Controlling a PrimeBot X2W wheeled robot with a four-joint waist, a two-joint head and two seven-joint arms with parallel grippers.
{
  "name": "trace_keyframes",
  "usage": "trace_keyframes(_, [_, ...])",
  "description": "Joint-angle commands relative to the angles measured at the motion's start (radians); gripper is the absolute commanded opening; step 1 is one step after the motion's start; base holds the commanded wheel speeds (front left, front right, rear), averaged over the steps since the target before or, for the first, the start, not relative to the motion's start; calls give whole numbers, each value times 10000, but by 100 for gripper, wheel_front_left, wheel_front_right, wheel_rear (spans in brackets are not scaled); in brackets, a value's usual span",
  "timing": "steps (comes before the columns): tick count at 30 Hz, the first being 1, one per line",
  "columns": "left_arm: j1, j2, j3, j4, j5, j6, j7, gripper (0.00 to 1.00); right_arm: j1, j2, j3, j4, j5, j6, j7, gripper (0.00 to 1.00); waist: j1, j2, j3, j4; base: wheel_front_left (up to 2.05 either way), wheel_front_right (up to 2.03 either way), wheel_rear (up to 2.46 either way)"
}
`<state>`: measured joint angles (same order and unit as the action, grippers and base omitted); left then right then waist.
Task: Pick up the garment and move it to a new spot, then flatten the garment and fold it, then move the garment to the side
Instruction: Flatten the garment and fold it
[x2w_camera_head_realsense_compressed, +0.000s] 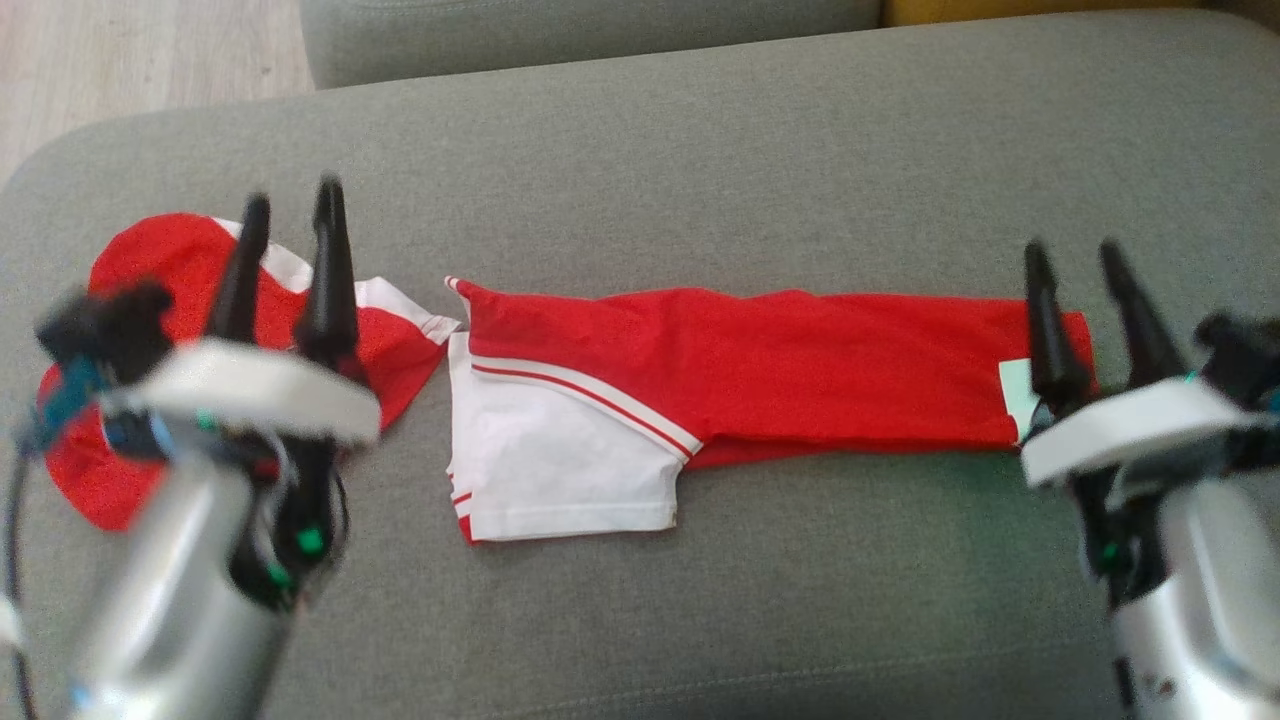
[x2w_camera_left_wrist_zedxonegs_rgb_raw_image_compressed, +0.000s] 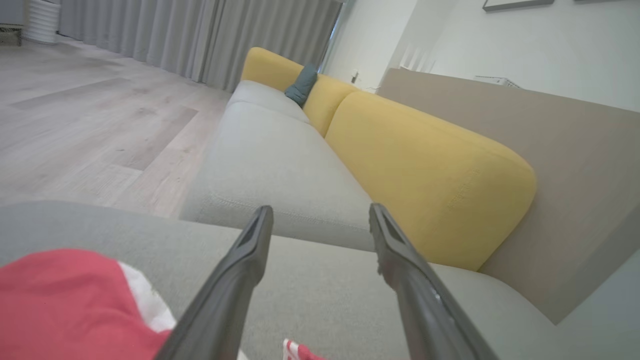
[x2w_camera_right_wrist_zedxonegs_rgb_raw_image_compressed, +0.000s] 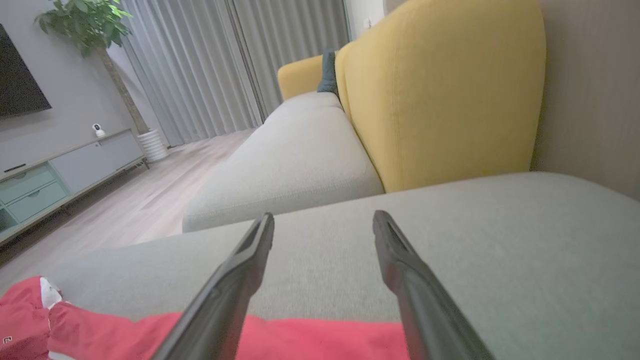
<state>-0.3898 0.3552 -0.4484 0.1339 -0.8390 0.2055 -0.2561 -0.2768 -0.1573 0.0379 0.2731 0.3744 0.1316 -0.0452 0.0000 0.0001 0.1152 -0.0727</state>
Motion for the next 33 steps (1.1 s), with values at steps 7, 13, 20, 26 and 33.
trace_keyframes(7, [1606, -1398, 1895, -432, 2180, -930, -55, 100, 316, 696, -410, 588, -931, -9, -633, 100, 0, -1, 42, 58, 0, 0, 0])
trace_keyframes(13, [1687, -1701, 2287, -49, 2730, -1582, -56, 100, -37, 920, -1595, 1279, -1735, -9, -427, 100, 0, -1, 214, 70, 0, 0, 0])
trace_keyframes(20, [1600, -2046, 2531, 405, 3177, -2133, -56, 100, -574, 1062, -2927, 2357, -2467, -9, 59, 100, 0, -1, 516, 143, 0, 0, 0])
trace_keyframes(26, [1423, -2196, 2674, 666, 3420, -2417, -56, 100, -1075, 1068, -3151, 3497, -2346, -9, 341, 100, 0, -1, 797, 225, 0, 0, 0])
trace_keyframes(33, [1277, -2281, 2872, 816, 3608, -2600, -56, 100, -1542, 1069, -3258, 4488, -2536, -9, 447, 100, 0, -1, 1055, 271, 0, 0, 0])
